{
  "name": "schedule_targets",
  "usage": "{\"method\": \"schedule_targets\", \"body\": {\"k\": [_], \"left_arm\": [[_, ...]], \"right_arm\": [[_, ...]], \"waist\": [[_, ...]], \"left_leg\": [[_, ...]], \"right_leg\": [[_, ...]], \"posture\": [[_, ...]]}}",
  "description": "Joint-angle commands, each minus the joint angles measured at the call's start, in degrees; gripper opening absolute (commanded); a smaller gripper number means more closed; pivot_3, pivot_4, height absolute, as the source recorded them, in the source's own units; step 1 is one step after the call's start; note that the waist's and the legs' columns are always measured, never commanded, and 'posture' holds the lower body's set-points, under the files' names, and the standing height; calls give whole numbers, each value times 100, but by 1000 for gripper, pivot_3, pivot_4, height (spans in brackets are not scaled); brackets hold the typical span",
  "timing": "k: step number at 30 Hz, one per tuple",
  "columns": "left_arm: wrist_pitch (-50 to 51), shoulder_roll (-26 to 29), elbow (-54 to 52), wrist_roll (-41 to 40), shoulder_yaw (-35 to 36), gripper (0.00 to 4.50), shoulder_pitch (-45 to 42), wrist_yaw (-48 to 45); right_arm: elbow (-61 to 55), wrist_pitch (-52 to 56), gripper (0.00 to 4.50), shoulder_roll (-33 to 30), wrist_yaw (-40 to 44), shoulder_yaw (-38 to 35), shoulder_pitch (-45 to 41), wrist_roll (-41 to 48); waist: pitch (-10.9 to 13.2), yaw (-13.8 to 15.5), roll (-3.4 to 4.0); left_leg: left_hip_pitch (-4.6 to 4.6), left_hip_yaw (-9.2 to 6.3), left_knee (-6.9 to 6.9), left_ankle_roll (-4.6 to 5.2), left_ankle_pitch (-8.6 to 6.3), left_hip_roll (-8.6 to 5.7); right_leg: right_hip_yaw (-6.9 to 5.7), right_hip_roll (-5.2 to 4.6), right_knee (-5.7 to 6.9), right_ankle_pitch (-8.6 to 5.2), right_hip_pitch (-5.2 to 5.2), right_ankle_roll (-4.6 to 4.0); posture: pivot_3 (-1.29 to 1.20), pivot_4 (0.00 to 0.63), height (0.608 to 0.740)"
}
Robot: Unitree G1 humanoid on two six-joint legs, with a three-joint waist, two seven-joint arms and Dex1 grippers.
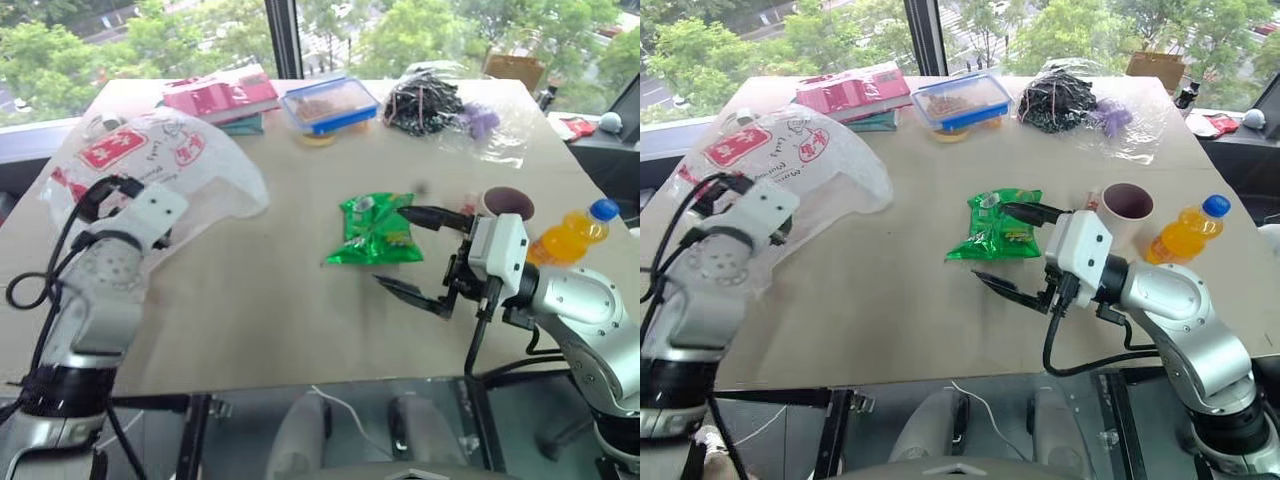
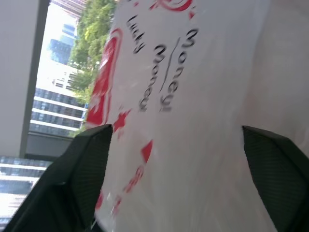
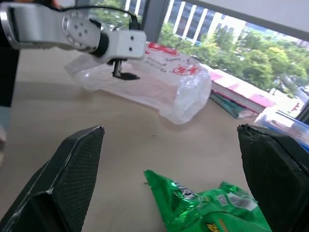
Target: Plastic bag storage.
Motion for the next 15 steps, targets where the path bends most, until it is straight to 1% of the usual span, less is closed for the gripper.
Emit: {"method": "schedule_targets", "body": {"k": [1, 2, 4, 5, 6, 7, 9, 11, 13, 15], "left_arm": [[-206, 259, 420, 263, -172, 2547, -270, -134], [-246, 297, 516, 255, -198, 2032, -295, -181], [-335, 340, 666, 190, -173, 1168, -317, -263], [-412, 333, 738, 90, -94, 929, -335, -292], [-473, 271, 787, -130, 58, 397, -399, -386], [-445, 190, 811, -401, 225, 49, -478, -555], [-400, 59, 721, -991, 480, 49, -571, -1023], [52, -143, 351, -1704, 774, 49, -708, -1534], [1218, -381, -328, -2716, 1054, 49, -915, -2165], [2348, -532, -1040, -3509, 1166, 49, -1144, -2514]], "right_arm": [[-319, -64, 4500, -15, -119, -53, 111, -19], [-335, -93, 4500, -37, -126, -48, 185, -65], [-360, -129, 4500, -56, -158, -29, 280, -157], [-384, -132, 4500, -41, -202, -28, 322, -190], [-403, -131, 4500, -15, -256, -35, 365, -215], [-406, -145, 4500, 5, -296, -41, 409, -244], [-397, -178, 4500, 31, -338, -52, 482, -284], [-345, -249, 4500, 29, -328, -48, 551, -353], [-289, -321, 4500, 16, -301, -47, 604, -412], [-250, -370, 4500, 0, -287, -65, 645, -455]], "waist": [[1, -13, 0], [1, -12, 0], [1, -7, 0], [1, 2, 0], [1, 11, -1], [1, 16, -1], [1, 43, -2], [1, 47, -3], [1, 46, -4], [2, 32, -5]], "left_leg": [[-1, 0, -2, 0, 0, 1], [0, -1, -5, 0, 0, 1], [0, -3, -8, 0, 0, 1], [-1, -3, -9, 0, -1, 0], [-1, -2, -9, 0, -1, 0], [-1, -2, -9, 0, -1, 0], [-4, -5, -5, 0, -1, 0], [-5, -6, 0, 0, 0, 0], [-6, -6, 5, 0, 0, 0], [-8, -6, 12, 0, 0, 0]], "right_leg": [[0, 0, 0, 0, -2, 0], [-1, 0, 1, 0, -2, 0], [-1, 1, 2, 0, -2, -1], [-1, 1, 2, 0, -3, -1], [-1, 0, 1, 0, -3, -1], [-1, 0, 1, 0, -2, -1], [-4, -1, 2, 0, -2, -1], [-5, -2, 2, 0, 0, 0], [-5, -2, 3, 0, 1, 0], [-5, -2, 5, 1, 2, 1]], "posture": [[0, 150, 740], [0, 150, 740], [0, 150, 740], [0, 150, 740], [0, 150, 740], [0, 150, 740], [0, 150, 740], [0, 150, 740], [0, 150, 740], [0, 150, 740]]}}
